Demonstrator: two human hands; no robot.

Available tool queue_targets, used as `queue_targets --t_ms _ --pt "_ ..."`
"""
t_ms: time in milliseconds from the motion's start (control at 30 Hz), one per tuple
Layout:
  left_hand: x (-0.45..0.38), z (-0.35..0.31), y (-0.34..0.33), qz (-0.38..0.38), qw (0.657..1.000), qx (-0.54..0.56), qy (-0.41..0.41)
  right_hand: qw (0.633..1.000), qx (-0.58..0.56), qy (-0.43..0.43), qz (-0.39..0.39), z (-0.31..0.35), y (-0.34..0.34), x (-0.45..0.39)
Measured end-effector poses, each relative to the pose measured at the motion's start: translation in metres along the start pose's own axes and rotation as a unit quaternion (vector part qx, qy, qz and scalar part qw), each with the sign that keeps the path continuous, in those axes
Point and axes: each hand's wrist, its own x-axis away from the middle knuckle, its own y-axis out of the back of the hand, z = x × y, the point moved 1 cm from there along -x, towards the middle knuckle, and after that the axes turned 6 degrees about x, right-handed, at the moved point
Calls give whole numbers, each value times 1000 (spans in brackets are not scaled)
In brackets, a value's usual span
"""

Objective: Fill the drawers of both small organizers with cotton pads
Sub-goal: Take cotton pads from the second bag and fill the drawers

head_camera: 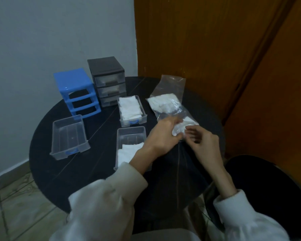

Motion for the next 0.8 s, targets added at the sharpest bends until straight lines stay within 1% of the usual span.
queue_targets --t_ms 133,233,433,633,800 --pt "-2 5 -6 -18 1000 13 0 1000 15 14 4 3 -4 -1" --pt "-2 6 -6 -31 999 22 -3 999 29 28 -13 7 -3 0" --pt "-2 10 -5 -36 999 18 4 998 39 3 -49 3 5 1" --pt "-1 6 -4 -34 999 32 7 997 50 66 -11 13 5 6" --pt "0 5 -3 -32 999 28 10 996 56 54 -36 18 9 7"
